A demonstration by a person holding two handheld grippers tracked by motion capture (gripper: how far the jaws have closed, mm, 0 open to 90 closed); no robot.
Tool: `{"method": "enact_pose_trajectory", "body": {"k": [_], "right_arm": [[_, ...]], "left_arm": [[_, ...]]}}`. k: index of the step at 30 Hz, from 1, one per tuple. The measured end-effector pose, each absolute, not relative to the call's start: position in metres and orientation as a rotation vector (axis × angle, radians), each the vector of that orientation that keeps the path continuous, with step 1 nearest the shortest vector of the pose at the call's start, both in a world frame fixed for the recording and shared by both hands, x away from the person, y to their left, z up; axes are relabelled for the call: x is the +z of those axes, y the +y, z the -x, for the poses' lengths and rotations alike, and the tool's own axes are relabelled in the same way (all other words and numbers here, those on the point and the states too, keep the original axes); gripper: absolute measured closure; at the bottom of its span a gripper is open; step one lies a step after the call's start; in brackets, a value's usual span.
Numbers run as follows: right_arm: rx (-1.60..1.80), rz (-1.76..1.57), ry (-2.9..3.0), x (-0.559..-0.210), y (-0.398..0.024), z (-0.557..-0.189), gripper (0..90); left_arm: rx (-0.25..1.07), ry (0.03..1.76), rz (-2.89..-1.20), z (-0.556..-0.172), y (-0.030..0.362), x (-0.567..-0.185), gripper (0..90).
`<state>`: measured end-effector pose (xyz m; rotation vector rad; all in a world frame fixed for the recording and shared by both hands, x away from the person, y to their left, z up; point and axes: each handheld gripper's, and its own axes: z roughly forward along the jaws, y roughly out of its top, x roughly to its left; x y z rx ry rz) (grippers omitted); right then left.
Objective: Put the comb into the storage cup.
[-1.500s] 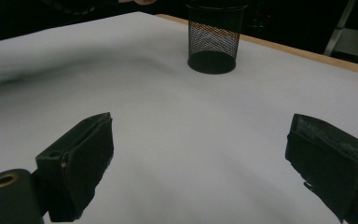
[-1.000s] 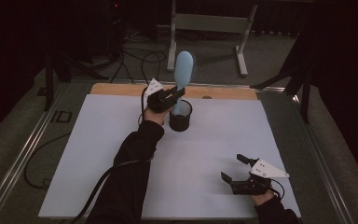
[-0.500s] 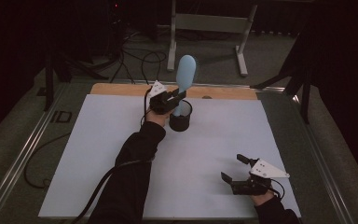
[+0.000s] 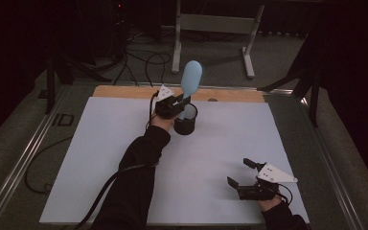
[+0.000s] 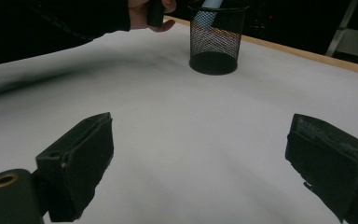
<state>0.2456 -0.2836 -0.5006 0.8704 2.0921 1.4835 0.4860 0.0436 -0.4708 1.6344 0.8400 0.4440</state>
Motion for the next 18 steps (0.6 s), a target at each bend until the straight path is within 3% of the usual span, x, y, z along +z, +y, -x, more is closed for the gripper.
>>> {"method": "enact_pose_trajectory", "body": {"k": [11, 14, 18], "right_arm": [[1.484, -0.867, 2.093, -0.5002, -0.2842, -0.2454, 7.7], [1.484, -0.867, 2.094, -0.5003, -0.2843, -0.2455, 7.7], [1.483, -0.863, 2.093, -0.4997, -0.2843, -0.2451, 7.7]], "left_arm": [[0.497, 0.877, -1.661, -0.4809, 0.0385, -0.4716, 67.5], [0.480, 0.881, -1.672, -0.4797, 0.0375, -0.4712, 59.8], [0.480, 0.914, -1.627, -0.4774, 0.0412, -0.4638, 42.4]]}}
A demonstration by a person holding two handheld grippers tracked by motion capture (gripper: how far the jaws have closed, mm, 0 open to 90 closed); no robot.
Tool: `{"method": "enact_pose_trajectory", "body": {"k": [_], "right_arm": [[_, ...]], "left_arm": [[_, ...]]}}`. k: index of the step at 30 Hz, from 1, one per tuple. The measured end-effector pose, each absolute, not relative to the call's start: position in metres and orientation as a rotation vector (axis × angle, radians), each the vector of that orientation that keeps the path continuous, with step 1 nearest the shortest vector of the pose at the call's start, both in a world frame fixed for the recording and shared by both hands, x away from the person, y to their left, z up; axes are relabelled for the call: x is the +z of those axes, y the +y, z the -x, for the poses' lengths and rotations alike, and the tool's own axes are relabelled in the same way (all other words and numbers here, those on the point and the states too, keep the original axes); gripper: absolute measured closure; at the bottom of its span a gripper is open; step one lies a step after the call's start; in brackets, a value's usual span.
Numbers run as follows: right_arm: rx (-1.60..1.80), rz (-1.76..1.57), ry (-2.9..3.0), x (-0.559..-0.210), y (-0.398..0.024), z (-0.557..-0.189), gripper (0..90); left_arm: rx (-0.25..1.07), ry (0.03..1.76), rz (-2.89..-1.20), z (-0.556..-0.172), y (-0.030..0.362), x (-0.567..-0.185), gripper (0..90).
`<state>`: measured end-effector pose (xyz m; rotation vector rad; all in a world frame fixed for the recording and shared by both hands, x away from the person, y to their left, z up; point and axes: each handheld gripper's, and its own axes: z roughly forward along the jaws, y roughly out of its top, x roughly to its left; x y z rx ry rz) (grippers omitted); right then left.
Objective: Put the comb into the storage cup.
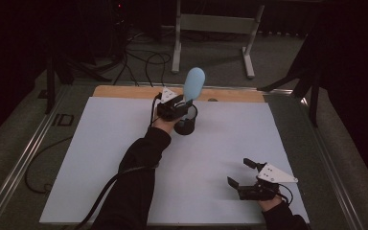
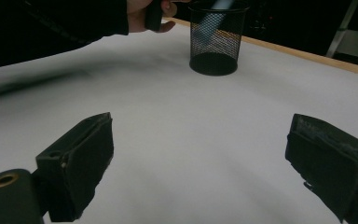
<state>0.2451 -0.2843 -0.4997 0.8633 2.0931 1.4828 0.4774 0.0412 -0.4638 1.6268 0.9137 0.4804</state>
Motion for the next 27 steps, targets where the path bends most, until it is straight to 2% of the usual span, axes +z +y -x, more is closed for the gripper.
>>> {"method": "enact_pose_trajectory", "body": {"k": [2, 7, 10, 11, 14, 17, 27], "right_arm": [[1.482, -0.865, 2.091, -0.499, -0.284, -0.245, 7.7], [1.486, -0.864, 2.085, -0.499, -0.285, -0.245, 7.7], [1.481, -0.861, 2.085, -0.498, -0.285, -0.245, 7.7], [1.484, -0.860, 2.086, -0.498, -0.284, -0.244, 7.7], [1.482, -0.861, 2.086, -0.498, -0.284, -0.244, 7.7], [1.480, -0.862, 2.084, -0.498, -0.285, -0.245, 7.7], [1.483, -0.867, 2.083, -0.498, -0.285, -0.245, 7.7]], "left_arm": [[0.484, 0.913, -1.631, -0.476, 0.043, -0.458, 37.2], [0.478, 0.885, -1.636, -0.471, 0.050, -0.449, 16.8], [0.467, 0.868, -1.638, -0.470, 0.052, -0.449, 13.8], [0.470, 0.862, -1.639, -0.469, 0.052, -0.449, 8.3], [0.460, 0.850, -1.665, -0.469, 0.051, -0.450, 2.6], [0.452, 0.842, -1.678, -0.468, 0.050, -0.452, 0.0], [0.421, 0.790, -1.723, -0.464, 0.050, -0.446, 0.0]]}}
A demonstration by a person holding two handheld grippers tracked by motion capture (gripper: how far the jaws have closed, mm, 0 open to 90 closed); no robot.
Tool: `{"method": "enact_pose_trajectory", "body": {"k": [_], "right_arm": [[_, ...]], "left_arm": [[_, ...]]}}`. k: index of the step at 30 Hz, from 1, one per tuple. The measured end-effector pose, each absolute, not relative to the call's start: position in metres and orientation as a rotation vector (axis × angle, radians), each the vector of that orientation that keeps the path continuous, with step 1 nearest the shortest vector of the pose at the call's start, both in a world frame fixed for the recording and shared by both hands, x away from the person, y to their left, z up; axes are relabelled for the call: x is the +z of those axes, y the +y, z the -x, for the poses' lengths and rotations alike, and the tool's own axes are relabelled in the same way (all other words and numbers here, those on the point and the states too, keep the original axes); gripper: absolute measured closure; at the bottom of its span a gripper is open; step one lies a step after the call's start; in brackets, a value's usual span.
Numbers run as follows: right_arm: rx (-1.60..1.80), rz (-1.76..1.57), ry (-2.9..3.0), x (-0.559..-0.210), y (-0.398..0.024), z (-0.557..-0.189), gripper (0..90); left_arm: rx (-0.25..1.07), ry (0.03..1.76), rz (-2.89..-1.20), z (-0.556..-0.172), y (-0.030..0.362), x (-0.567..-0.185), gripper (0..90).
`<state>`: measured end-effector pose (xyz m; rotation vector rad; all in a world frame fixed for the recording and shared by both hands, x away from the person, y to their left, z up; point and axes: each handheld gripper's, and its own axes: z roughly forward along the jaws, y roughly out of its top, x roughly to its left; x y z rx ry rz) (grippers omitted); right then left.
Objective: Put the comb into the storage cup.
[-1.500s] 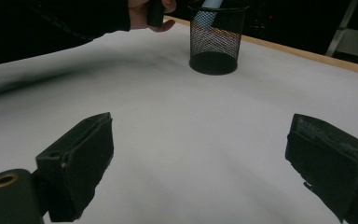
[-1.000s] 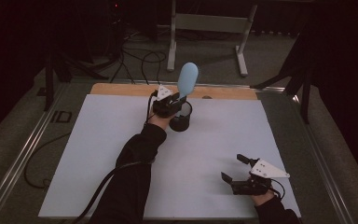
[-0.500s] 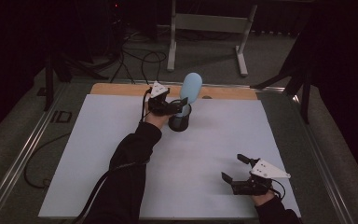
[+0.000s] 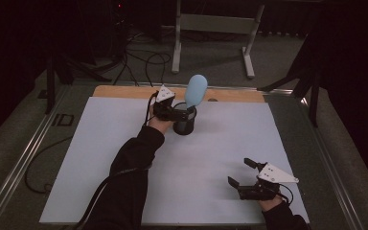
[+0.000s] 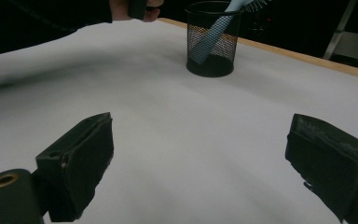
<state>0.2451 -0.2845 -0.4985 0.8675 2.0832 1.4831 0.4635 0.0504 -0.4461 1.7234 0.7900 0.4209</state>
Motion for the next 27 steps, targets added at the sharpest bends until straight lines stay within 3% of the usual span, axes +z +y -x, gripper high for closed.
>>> {"method": "enact_pose_trajectory", "body": {"k": [27], "right_arm": [[1.466, -0.885, 2.080, -0.499, -0.286, -0.247, 7.7]], "left_arm": [[0.266, 0.693, -1.772, -0.451, 0.069, -0.428, 0.0]]}}
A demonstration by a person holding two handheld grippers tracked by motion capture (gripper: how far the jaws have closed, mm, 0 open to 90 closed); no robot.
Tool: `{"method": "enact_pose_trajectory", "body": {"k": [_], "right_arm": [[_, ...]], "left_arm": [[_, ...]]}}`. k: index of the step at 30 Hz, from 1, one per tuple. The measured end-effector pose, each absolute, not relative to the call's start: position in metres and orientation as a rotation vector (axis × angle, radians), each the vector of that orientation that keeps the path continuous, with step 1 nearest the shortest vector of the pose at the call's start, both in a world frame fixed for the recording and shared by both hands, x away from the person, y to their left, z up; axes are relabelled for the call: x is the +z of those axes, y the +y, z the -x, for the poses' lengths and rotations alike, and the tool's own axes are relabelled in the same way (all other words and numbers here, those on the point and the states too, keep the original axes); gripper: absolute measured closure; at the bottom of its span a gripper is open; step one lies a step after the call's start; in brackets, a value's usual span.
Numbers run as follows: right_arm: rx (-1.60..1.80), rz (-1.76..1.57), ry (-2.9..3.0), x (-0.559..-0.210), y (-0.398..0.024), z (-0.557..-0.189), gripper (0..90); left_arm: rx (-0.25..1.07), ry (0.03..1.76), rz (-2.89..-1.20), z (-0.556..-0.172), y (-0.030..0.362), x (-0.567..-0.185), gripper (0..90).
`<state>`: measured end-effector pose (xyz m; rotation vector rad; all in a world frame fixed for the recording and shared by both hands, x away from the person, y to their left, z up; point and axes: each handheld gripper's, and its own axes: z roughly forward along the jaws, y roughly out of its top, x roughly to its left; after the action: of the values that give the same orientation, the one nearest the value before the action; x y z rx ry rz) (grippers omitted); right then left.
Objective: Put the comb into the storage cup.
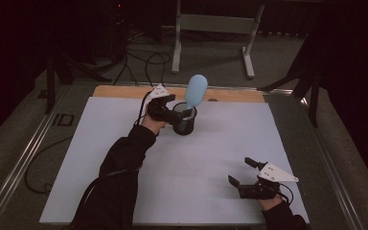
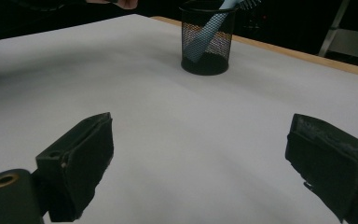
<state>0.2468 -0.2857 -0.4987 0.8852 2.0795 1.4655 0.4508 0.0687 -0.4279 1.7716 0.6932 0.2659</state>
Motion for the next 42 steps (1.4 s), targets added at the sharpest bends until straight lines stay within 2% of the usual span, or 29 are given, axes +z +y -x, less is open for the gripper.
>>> {"method": "enact_pose_trajectory", "body": {"k": [21, 42], "right_arm": [[1.451, -0.880, 2.082, -0.498, -0.284, -0.246, 7.7], [1.449, -0.872, 2.089, -0.498, -0.281, -0.246, 7.7]], "left_arm": [[0.257, 0.668, -1.788, -0.424, 0.105, -0.426, 0.0], [0.277, 0.682, -1.807, -0.388, 0.147, -0.444, 0.0]]}}
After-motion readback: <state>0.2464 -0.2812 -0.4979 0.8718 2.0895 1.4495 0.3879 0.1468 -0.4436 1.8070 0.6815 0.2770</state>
